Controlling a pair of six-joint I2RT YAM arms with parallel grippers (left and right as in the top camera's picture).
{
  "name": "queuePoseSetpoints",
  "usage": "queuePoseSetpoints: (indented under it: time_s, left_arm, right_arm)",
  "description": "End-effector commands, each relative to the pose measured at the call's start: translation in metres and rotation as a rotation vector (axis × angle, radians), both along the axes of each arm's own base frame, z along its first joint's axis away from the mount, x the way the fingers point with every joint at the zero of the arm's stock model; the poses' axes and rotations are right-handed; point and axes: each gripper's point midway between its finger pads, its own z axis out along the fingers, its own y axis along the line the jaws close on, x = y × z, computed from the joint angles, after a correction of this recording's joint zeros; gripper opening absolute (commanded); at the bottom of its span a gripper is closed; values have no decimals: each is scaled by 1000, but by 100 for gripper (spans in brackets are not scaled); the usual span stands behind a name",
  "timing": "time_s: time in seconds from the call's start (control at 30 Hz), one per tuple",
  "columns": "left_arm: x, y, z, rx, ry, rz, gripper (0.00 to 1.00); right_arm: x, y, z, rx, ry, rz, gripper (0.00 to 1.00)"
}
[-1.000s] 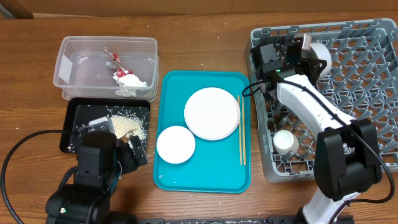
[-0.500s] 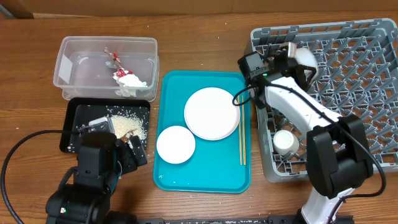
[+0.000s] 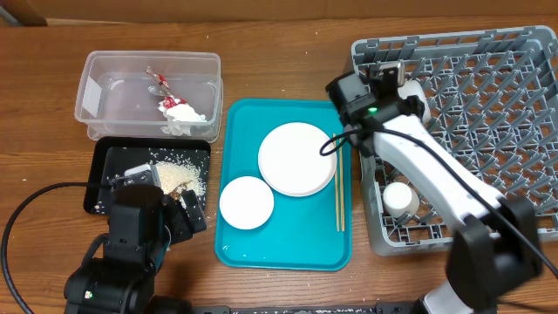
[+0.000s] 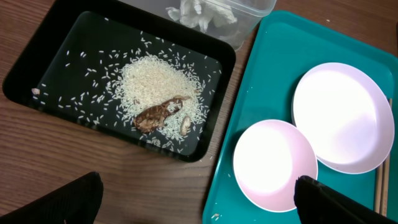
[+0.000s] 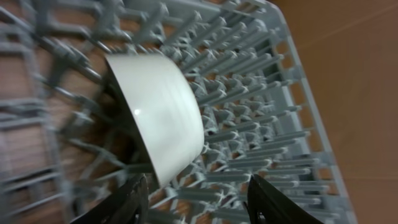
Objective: Sort waste into correct bins and load items into the dishwasher
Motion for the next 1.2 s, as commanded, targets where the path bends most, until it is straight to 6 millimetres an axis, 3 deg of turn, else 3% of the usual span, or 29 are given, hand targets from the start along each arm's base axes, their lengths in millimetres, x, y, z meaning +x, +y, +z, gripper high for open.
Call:
queuePoseSetpoints:
  time_s: [0.0,0.1,0.27,0.37,0.67,0.77,1.03,1.17]
  left_arm:
    - [0,2,1,3,-11,20,100]
    - [0,2,1,3,-10,20,100]
    - [0,2,1,3,-11,19,100]
    - [0,2,1,3,-11,20,100]
    - [0,2,1,3,-10,19,100]
    - [0,2,1,3,-11,20,100]
    - [0,2,1,3,-10,20,100]
    - [0,2,1,3,-11,20,100]
  right_arm:
    - [-4,28,35,278,-62,70,53]
    - [-17,56,32,466,6,152,56]
    - [-53,139,10,888,271,382,56]
    - [-73,162,0,1013,368,422,53]
    - [-105,161,-72,998,449,240,49]
    - [-97,147,-99,938,396,160,49]
    - [-72,137,-136,836,341,117,48]
    - [-68,138,-155,827,359,106,38]
